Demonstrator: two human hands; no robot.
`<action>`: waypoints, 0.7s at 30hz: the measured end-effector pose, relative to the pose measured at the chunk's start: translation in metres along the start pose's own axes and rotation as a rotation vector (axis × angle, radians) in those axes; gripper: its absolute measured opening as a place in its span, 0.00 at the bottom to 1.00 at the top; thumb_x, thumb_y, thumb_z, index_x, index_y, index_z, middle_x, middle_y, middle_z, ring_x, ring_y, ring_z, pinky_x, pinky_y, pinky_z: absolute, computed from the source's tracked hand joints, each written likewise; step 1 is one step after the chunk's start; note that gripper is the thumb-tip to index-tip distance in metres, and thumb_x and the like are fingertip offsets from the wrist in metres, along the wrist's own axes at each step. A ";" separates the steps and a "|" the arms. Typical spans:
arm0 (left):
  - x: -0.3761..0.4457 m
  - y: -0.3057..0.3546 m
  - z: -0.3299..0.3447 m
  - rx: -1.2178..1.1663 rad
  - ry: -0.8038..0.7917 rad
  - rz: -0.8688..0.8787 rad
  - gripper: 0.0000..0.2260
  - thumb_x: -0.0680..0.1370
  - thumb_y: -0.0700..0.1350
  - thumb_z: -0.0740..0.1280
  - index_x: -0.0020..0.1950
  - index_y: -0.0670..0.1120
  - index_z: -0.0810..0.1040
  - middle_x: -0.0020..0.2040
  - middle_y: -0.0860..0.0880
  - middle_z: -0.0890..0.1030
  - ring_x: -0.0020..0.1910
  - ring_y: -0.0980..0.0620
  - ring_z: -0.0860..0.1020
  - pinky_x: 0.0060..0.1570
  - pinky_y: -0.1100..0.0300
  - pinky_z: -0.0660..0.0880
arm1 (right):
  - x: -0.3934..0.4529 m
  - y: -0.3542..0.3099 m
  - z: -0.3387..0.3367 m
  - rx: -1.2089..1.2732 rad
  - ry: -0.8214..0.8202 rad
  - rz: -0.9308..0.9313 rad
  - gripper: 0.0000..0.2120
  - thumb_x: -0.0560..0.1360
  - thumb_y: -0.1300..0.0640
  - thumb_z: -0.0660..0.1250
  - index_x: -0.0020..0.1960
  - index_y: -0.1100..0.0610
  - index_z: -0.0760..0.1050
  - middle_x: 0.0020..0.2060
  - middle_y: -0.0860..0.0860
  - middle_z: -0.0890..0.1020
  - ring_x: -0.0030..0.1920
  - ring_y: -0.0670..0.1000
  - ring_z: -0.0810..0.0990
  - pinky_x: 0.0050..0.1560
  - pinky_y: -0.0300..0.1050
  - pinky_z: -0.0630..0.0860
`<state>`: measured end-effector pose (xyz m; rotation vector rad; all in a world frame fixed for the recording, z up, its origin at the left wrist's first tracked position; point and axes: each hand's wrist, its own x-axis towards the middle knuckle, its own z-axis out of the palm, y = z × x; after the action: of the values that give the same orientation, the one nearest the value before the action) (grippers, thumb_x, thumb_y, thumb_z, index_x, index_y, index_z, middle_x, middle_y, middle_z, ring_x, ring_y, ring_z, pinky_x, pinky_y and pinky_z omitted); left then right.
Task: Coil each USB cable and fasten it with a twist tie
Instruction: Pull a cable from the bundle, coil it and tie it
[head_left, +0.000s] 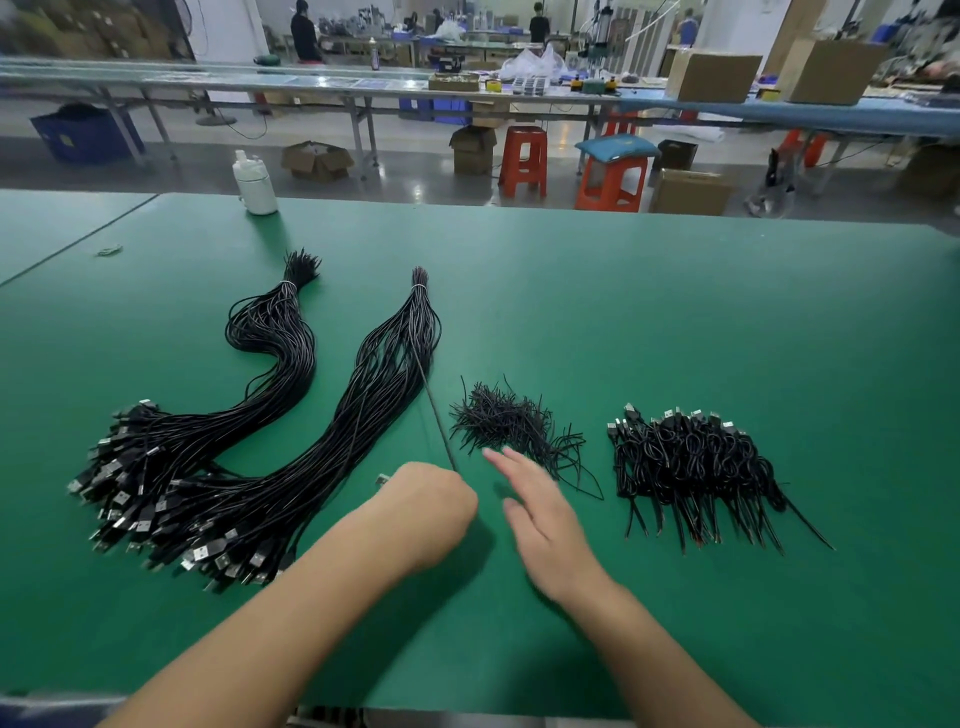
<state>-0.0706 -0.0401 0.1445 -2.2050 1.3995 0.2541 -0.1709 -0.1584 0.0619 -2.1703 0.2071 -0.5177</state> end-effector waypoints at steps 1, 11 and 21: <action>-0.001 -0.004 -0.005 -0.009 0.065 0.029 0.10 0.82 0.45 0.58 0.57 0.46 0.78 0.56 0.45 0.81 0.54 0.42 0.81 0.44 0.53 0.72 | 0.006 -0.013 0.005 0.128 -0.060 0.027 0.22 0.80 0.57 0.56 0.73 0.51 0.70 0.69 0.41 0.73 0.70 0.34 0.66 0.70 0.29 0.57; 0.003 -0.056 -0.001 -0.457 0.797 0.000 0.06 0.78 0.49 0.69 0.51 0.51 0.84 0.43 0.51 0.75 0.50 0.45 0.75 0.50 0.50 0.67 | 0.047 -0.039 -0.010 -0.044 -0.085 -0.014 0.13 0.83 0.59 0.58 0.64 0.60 0.76 0.56 0.53 0.81 0.58 0.51 0.77 0.63 0.46 0.71; 0.012 -0.039 0.019 -1.497 0.446 0.077 0.13 0.82 0.46 0.63 0.66 0.51 0.77 0.61 0.52 0.81 0.62 0.58 0.77 0.69 0.57 0.69 | 0.038 -0.050 0.008 0.127 0.063 0.123 0.15 0.82 0.60 0.58 0.42 0.46 0.77 0.35 0.46 0.80 0.36 0.43 0.77 0.41 0.40 0.73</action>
<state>-0.0291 -0.0267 0.1359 -3.5134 1.7916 1.2181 -0.1355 -0.1350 0.1080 -2.0052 0.3310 -0.5157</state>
